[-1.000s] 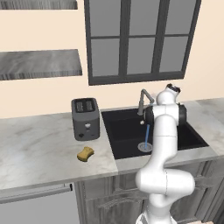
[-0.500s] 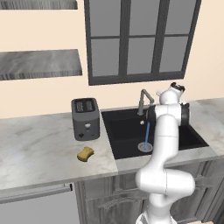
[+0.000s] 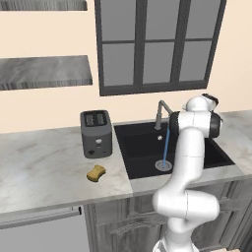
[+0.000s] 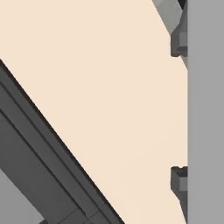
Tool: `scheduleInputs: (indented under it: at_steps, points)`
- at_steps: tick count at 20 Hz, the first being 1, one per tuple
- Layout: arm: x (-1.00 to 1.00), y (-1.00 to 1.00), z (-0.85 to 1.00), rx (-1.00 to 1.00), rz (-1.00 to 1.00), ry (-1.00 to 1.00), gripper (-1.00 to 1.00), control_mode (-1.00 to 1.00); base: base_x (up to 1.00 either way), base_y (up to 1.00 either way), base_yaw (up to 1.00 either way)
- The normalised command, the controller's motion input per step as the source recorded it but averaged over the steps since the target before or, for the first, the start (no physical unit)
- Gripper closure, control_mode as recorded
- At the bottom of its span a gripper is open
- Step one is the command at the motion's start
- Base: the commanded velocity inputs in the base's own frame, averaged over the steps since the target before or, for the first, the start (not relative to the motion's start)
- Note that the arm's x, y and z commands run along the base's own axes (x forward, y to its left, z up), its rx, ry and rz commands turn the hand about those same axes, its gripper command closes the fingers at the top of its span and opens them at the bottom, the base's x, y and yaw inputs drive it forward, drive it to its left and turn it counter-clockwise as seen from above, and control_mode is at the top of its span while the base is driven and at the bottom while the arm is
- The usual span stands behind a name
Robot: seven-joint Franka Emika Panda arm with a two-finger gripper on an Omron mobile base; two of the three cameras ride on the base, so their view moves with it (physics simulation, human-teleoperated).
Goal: Soak the sponge with water for a few seconds and then drop it inside the sink.
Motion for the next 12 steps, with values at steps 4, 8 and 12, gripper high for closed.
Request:
scheduleInputs:
  at_steps: [4,8,12]
  points:
    - [-0.56,0.00,0.11,0.00,0.00,0.04,-1.00,-1.00,0.00,0.00,0.00]
    - [-0.49,0.00,0.15,0.00,0.00,0.05,-1.00,-1.00,0.00,0.00,0.00]
    - [-0.42,-0.03,0.18,0.00,0.00,0.06,-1.00,-1.00,0.00,0.00,0.00]
